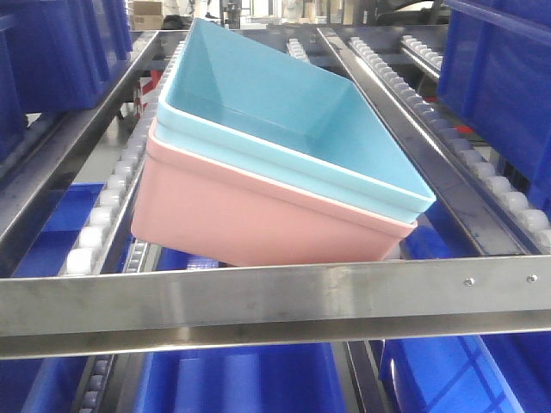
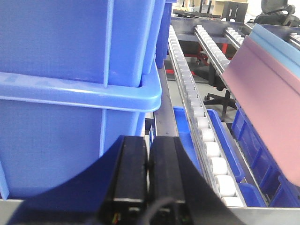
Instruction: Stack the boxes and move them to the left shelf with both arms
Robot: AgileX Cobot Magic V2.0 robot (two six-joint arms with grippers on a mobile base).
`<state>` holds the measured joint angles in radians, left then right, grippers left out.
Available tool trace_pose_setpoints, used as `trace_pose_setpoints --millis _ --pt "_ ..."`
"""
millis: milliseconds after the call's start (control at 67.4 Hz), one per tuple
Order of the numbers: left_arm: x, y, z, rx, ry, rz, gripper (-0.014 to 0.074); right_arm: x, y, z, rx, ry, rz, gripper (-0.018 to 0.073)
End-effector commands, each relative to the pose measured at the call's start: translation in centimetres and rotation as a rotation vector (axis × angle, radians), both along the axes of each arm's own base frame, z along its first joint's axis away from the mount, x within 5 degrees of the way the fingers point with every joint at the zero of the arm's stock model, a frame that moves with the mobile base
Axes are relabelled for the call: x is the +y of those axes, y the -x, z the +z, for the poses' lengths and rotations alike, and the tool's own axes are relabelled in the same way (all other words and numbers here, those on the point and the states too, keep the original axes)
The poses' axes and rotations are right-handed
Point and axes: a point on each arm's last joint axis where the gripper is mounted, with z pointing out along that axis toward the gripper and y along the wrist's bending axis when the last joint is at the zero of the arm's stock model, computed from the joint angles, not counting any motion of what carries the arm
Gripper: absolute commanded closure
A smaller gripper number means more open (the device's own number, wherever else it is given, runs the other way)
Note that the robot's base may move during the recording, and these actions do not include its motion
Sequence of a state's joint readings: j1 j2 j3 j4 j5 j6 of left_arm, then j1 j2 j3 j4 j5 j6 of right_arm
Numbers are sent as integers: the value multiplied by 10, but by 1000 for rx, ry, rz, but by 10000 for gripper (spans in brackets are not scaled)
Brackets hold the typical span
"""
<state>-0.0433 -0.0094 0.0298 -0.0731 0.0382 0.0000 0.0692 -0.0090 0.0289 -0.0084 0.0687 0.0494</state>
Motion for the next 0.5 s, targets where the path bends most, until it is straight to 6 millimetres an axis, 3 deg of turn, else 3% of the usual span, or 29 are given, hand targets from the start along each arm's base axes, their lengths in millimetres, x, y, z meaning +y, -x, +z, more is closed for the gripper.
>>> trace_pose_setpoints --millis 0,490 --pt "0 0 -1 -78 2 1 599 -1 3 15 -128 4 -8 503" --pt "0 0 -1 -78 2 1 599 -1 3 15 -128 4 -8 503"
